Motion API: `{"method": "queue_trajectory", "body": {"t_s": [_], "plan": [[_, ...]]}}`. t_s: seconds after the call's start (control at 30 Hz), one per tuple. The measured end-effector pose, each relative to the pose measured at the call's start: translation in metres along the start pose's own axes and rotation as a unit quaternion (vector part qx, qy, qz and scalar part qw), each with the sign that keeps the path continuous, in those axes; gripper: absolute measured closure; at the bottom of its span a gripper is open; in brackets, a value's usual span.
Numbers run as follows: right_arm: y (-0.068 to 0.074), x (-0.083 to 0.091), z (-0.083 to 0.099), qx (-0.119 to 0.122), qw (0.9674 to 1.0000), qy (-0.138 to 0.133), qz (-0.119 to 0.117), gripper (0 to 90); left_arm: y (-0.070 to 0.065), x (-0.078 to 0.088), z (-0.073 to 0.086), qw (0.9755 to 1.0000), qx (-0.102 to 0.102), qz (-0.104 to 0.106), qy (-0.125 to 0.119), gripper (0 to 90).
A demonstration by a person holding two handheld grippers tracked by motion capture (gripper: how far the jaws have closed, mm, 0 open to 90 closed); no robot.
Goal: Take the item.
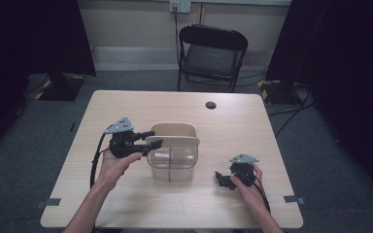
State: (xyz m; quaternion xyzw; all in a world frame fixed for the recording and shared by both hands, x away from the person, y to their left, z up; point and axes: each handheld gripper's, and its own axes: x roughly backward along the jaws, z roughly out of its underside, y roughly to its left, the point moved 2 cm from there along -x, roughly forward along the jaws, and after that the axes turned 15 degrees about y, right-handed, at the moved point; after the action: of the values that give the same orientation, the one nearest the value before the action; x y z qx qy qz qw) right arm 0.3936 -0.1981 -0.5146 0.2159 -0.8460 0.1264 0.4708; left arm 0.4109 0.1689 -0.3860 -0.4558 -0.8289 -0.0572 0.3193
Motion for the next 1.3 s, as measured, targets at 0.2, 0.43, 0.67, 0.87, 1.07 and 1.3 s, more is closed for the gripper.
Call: {"method": "queue_trajectory", "body": {"t_s": [0.2,0.43,0.67,0.87,1.07,1.3], "plan": [[0.0000,0.0000,0.0000,0.000,1.0000,0.000,0.000,9.3,0.0001,-0.0004,0.0000,1.0000,0.001,-0.001,-0.002,47.7],[0.0000,0.0000,0.0000,0.000,1.0000,0.000,0.000,9.3,0.0003,-0.0007,0.0000,1.0000,0.001,0.001,-0.004,47.8],[0.0000,0.0000,0.0000,0.000,1.0000,0.000,0.000,9.3,0.0008,-0.0005,0.0001,1.0000,0.001,0.002,-0.003,47.9],[0.0000,0.0000,0.0000,0.000,1.0000,0.000,0.000,9.3,0.0006,-0.0004,0.0000,1.0000,0.000,-0.002,-0.002,48.1],[0.0000,0.0000,0.0000,0.000,1.0000,0.000,0.000,9.3,0.0009,-0.0008,-0.0001,1.0000,0.002,0.001,-0.004,48.1],[0.0000,0.0000,0.0000,0.000,1.0000,0.000,0.000,9.3,0.0009,-0.0007,-0.0002,1.0000,0.002,0.001,-0.003,48.1]]}}
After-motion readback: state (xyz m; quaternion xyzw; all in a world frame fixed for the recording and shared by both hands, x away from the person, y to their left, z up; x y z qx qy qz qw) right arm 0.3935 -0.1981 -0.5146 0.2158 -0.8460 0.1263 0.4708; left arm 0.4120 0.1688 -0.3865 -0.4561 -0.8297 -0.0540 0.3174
